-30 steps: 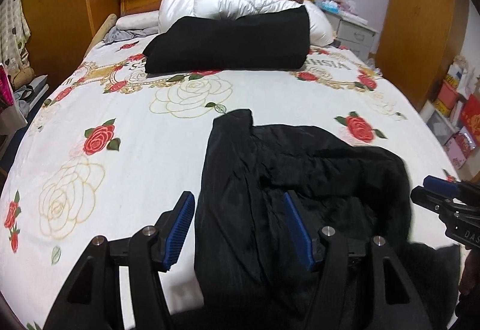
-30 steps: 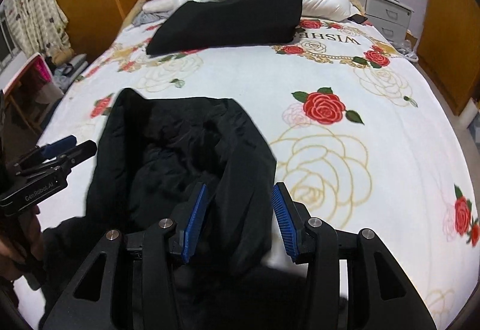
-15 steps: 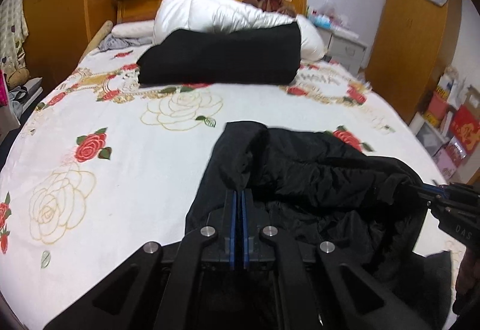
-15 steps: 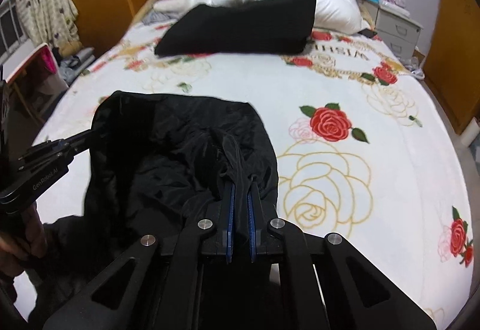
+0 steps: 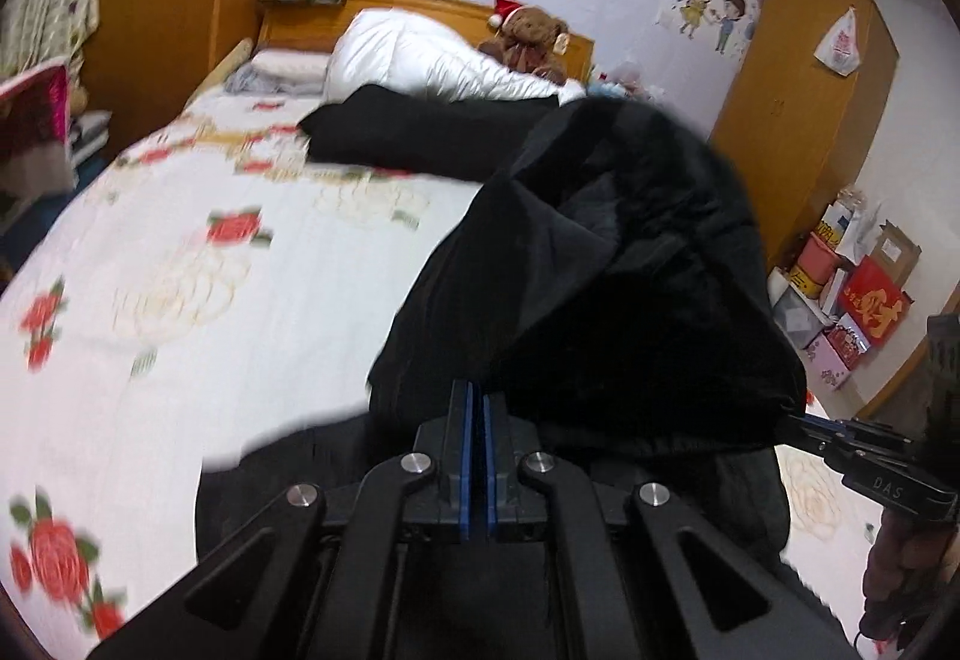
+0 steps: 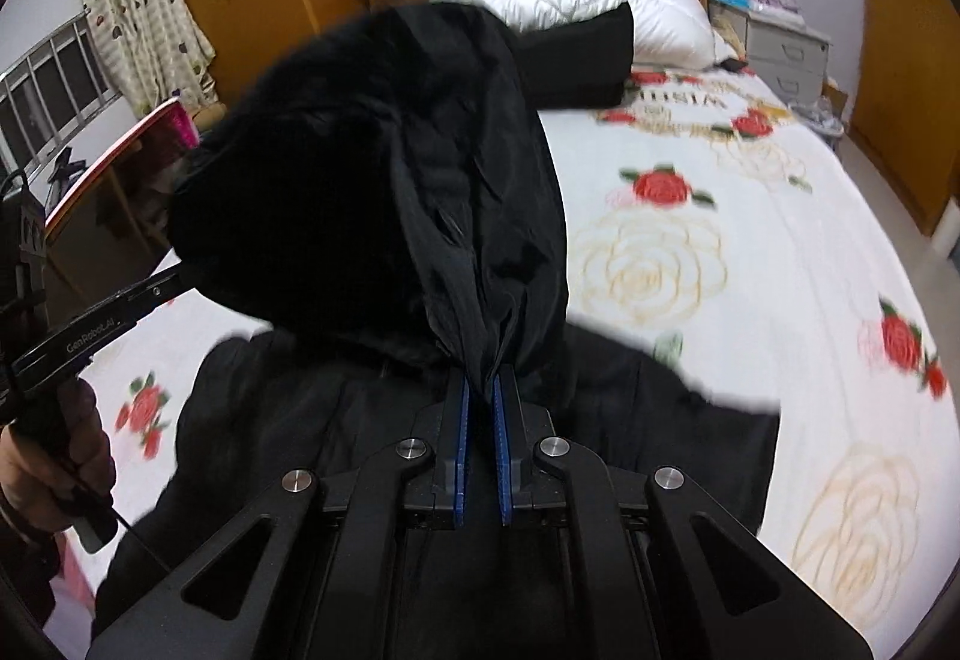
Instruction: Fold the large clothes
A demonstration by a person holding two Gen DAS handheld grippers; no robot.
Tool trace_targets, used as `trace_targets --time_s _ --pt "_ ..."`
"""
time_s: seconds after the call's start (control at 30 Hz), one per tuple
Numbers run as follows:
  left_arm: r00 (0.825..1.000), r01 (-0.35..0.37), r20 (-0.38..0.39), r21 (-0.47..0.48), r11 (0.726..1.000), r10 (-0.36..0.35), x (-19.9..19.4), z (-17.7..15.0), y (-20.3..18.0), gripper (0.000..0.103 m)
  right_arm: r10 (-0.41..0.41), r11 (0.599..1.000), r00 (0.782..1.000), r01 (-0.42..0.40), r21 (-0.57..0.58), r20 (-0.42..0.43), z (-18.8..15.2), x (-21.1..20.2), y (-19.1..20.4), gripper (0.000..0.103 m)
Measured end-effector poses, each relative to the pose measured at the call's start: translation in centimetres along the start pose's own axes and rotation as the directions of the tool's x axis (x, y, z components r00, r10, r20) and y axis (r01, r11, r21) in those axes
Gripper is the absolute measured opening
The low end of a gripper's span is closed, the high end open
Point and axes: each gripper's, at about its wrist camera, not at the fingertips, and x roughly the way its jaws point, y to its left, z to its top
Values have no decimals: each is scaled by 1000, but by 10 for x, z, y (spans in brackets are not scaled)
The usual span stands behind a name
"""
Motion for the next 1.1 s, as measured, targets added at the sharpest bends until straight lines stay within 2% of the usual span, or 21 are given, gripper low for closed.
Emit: trace_targets --time_s 0.17,0.27,0.37,0.47,0.53,0.57,0.6,0.63,0.67,0.73,0.87,1.03,1.07,1.1 --pt "995 -25 -95 -92 995 16 -12 -50 20 3 10 1000 995 -7 27 -97 -43 2 -1 7" --pt "990 -41 -138 -115 993 25 -21 -72 25 3 18 999 986 -11 43 -164 -63 5 -3 7" --pt "988 -42 -153 -120 992 23 -38 -86 25 4 26 998 984 -15 60 -178 -75 -7 -5 8" --pt "989 -43 -144 -116 992 26 -59 -91 24 5 50 995 988 -37 90 -144 -77 -28 -9 19" --pt "992 -37 -121 -119 992 22 -71 -88 23 11 74 990 991 -60 127 -115 -74 -40 -14 31" --pt "994 -31 -106 -121 992 18 -76 -86 23 14 93 985 991 -77 154 -98 -71 -44 -17 43" --pt "995 -22 -95 -125 992 10 -78 -82 21 24 114 978 990 -98 184 -81 -69 -47 -18 53" --pt "997 -10 -83 -131 991 -1 -81 -79 20 35 135 970 989 -117 211 -69 -66 -48 -20 55" --pt "997 2 -71 -137 991 -12 -81 -73 18 40 163 958 985 -144 247 -59 -63 -47 -22 56" --pt "998 25 -54 -142 990 -33 -75 -61 10 52 212 929 976 -187 320 -43 -56 -43 -28 56" --pt "996 55 -65 -148 987 -65 -52 -51 -6 53 290 863 956 -242 443 -41 -47 -14 -31 56" --pt "988 96 -107 -154 983 -113 -19 -60 -20 53 361 822 929 -278 497 -78 -51 25 -20 56" --pt "985 99 -124 -153 983 -118 -13 -66 -23 53 364 828 928 -281 485 -84 -54 30 -16 49" --pt "983 96 -143 -154 983 -118 -6 -73 -23 53 358 837 929 -278 471 -90 -58 31 -13 20"
